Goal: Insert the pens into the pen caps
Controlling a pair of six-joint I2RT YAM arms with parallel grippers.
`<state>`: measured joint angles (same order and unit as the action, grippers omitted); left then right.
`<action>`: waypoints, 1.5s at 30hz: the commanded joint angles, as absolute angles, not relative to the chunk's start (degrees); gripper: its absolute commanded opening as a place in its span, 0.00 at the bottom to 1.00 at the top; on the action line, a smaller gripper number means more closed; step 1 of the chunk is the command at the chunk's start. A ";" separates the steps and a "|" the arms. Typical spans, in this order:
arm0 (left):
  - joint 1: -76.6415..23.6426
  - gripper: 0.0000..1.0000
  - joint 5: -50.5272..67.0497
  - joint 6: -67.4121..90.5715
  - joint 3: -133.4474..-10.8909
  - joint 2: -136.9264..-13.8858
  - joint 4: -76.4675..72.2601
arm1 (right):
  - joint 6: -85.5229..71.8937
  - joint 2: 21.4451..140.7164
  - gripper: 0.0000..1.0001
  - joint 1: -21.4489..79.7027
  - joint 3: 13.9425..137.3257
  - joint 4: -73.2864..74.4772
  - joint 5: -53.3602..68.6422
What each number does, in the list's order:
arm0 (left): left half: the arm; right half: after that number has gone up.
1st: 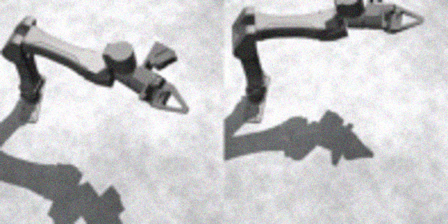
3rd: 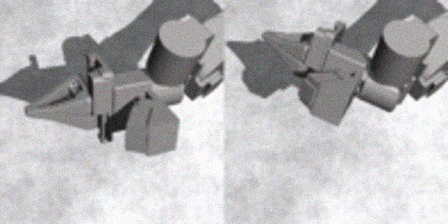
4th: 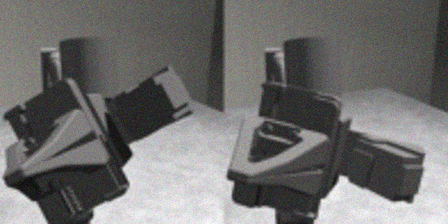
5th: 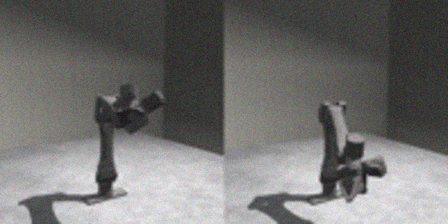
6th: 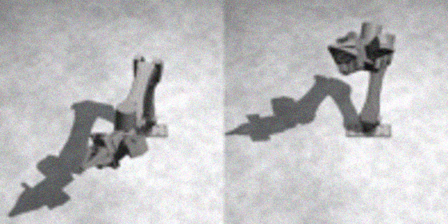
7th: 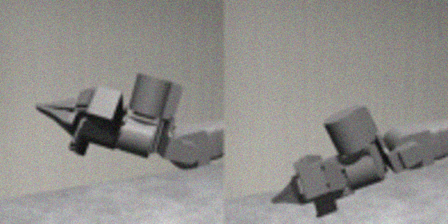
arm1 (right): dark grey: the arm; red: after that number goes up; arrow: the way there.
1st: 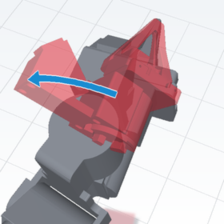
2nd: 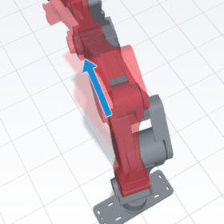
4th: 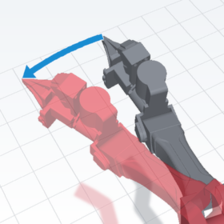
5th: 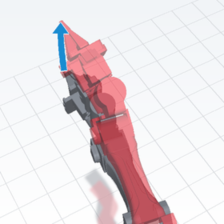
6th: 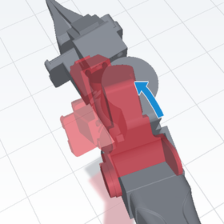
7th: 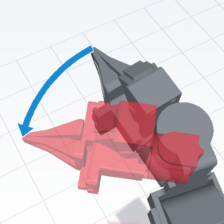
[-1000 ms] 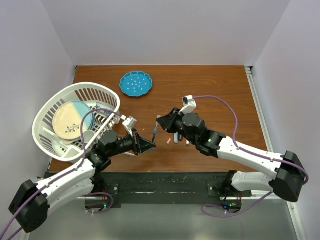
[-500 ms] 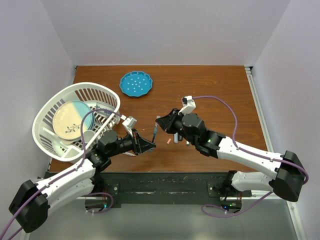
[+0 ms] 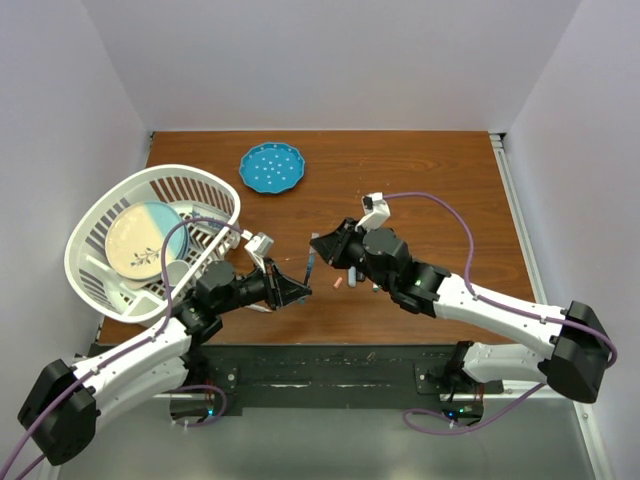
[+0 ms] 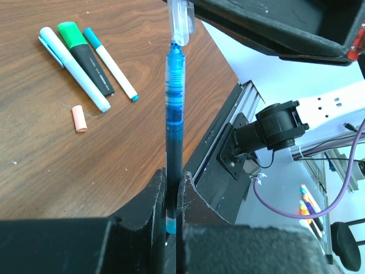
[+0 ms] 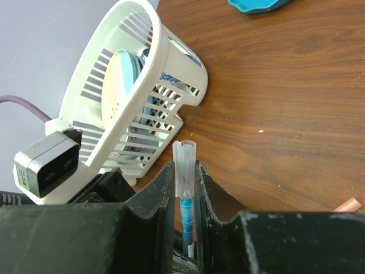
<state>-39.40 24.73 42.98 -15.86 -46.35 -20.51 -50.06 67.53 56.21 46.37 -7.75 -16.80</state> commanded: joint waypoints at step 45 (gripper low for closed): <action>-38.58 0.00 19.15 39.02 -31.21 -59.24 -25.93 | -49.93 62.16 0.00 73.74 39.11 -6.43 -30.23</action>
